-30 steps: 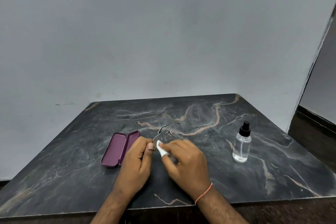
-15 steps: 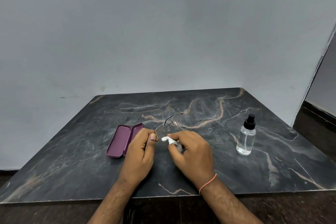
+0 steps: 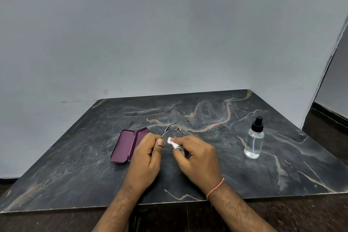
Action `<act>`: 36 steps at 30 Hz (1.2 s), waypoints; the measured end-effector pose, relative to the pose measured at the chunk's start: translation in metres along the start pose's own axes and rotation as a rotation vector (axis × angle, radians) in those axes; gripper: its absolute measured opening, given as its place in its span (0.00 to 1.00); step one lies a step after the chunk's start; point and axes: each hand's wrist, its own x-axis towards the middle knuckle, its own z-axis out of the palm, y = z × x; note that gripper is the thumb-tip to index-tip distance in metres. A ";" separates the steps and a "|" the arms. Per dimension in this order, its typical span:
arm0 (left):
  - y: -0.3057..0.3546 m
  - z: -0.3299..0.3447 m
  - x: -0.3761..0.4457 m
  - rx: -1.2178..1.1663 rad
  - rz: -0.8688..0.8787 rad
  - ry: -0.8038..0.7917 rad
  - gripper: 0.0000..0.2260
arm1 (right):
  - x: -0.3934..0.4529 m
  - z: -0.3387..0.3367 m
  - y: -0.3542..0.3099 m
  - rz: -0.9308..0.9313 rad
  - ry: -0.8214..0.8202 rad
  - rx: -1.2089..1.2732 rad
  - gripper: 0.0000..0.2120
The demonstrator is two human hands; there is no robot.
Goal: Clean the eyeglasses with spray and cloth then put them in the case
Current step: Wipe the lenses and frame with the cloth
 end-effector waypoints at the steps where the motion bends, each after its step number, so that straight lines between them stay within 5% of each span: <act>1: 0.000 0.000 0.000 0.001 -0.003 0.004 0.11 | -0.001 0.000 -0.001 -0.033 -0.026 0.011 0.10; 9: 0.002 0.001 -0.001 0.026 0.019 -0.051 0.12 | 0.005 0.000 0.005 0.209 0.074 -0.030 0.07; 15: 0.004 0.000 0.000 0.018 0.006 -0.050 0.10 | -0.001 0.000 -0.002 0.036 -0.017 0.018 0.07; 21: 0.009 0.001 -0.002 0.027 0.034 -0.123 0.11 | 0.005 -0.001 0.006 0.240 0.112 0.011 0.04; 27: 0.009 0.001 0.000 0.001 0.015 -0.130 0.10 | 0.000 -0.002 -0.002 0.042 -0.007 0.083 0.04; 36: 0.007 0.001 0.000 0.001 0.018 -0.111 0.10 | 0.004 -0.003 0.001 0.181 0.054 -0.006 0.03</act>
